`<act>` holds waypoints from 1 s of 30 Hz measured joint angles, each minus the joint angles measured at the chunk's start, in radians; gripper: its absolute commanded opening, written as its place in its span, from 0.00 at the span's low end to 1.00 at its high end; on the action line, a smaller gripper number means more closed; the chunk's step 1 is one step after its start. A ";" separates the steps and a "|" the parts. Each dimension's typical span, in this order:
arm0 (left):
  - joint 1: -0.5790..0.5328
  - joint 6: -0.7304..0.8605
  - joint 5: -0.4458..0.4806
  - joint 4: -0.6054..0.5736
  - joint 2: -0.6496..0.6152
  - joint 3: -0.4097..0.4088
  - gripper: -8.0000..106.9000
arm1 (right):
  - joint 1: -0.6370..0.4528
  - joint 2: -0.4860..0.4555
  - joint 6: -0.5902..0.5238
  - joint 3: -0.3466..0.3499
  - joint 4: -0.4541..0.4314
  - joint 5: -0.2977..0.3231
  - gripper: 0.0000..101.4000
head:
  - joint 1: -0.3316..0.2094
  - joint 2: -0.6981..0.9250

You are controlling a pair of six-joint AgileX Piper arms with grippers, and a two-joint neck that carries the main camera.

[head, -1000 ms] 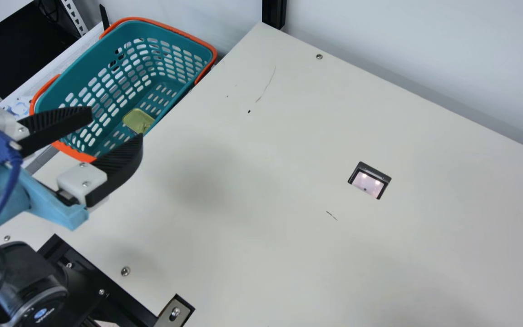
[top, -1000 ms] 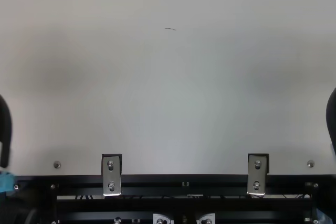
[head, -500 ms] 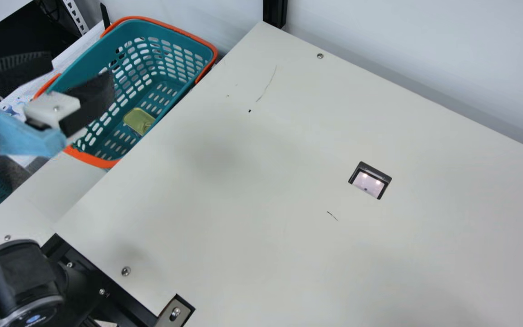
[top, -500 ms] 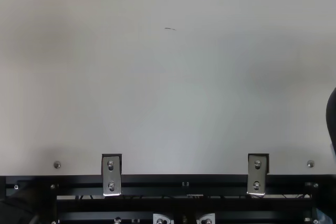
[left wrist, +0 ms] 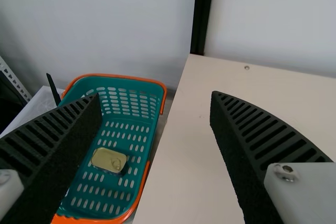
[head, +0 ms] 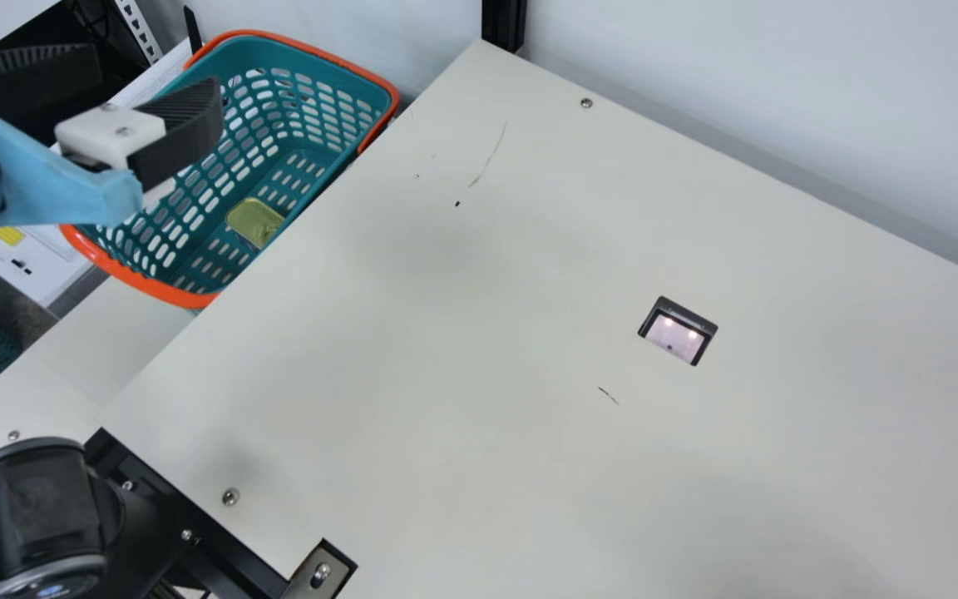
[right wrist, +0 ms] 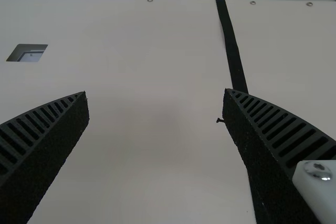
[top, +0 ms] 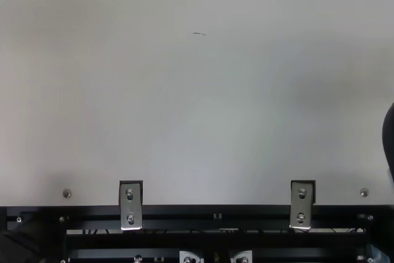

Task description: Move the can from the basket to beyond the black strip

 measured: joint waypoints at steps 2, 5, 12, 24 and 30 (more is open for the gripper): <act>0.012 0.014 -0.020 -0.012 0.012 -0.011 0.85 | 0.000 0.000 0.000 0.000 0.000 0.000 1.00 | 0.000 0.000; 0.035 0.019 -0.047 -0.032 0.047 -0.036 0.85 | 0.000 0.000 0.000 0.000 0.000 0.000 1.00 | 0.000 0.005; 0.121 -0.040 -0.123 -0.063 0.196 -0.136 0.85 | 0.000 0.000 0.000 0.000 0.000 0.000 1.00 | 0.000 0.005; 0.356 -0.261 -0.086 -0.108 0.495 -0.331 0.85 | 0.000 0.000 0.000 0.000 0.000 0.000 1.00 | 0.000 0.005; 0.490 -0.350 -0.073 -0.116 0.610 -0.352 0.85 | 0.000 0.000 0.000 0.000 0.000 0.000 1.00 | 0.000 0.000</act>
